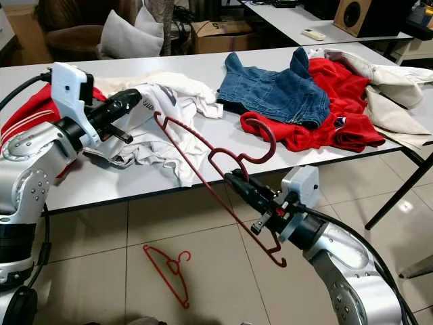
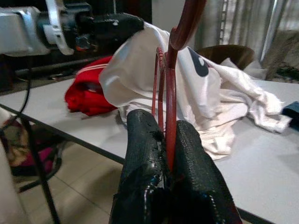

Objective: Hang hanger

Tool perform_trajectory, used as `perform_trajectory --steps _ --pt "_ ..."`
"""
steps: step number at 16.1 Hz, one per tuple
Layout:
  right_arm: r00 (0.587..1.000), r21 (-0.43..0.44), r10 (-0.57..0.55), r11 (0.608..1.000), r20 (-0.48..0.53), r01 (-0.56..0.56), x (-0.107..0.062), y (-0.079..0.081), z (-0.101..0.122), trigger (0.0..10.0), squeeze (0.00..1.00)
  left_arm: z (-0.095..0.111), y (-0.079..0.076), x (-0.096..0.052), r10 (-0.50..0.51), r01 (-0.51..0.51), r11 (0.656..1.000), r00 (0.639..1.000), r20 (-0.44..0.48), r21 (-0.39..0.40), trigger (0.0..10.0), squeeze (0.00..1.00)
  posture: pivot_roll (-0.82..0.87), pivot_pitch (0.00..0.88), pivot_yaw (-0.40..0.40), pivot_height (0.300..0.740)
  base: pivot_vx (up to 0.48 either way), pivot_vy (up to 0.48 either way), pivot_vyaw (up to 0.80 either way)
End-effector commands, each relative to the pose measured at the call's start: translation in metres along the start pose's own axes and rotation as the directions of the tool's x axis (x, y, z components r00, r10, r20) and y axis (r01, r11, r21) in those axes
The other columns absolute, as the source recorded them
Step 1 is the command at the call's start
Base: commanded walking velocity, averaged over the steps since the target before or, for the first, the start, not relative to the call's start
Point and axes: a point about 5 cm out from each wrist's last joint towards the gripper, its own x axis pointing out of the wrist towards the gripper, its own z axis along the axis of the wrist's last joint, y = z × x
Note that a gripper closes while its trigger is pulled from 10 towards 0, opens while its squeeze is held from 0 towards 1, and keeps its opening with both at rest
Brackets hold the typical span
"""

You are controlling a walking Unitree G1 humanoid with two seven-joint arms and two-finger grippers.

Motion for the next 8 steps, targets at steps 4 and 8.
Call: perform_trajectory --steps 4,8 --pt "0.995 -0.03 -0.095 0.995 0.007 0.095 -0.001 -0.016 0.005 10.0 0.0 0.01 -0.029 0.005 -0.243 0.239 0.967 0.969 -0.038 -0.088 0.0 0.0 -0.1 0.0 0.021 0.71 0.0 0.0 0.0" --pt "0.998 -0.036 -0.064 0.997 0.03 0.065 -0.008 -0.018 0.018 10.0 0.0 0.014 -0.049 -0.015 -0.46 0.438 0.883 0.88 -0.123 -0.169 0.0 0.0 -0.1 0.0 0.018 0.71 0.0 0.0 0.0"
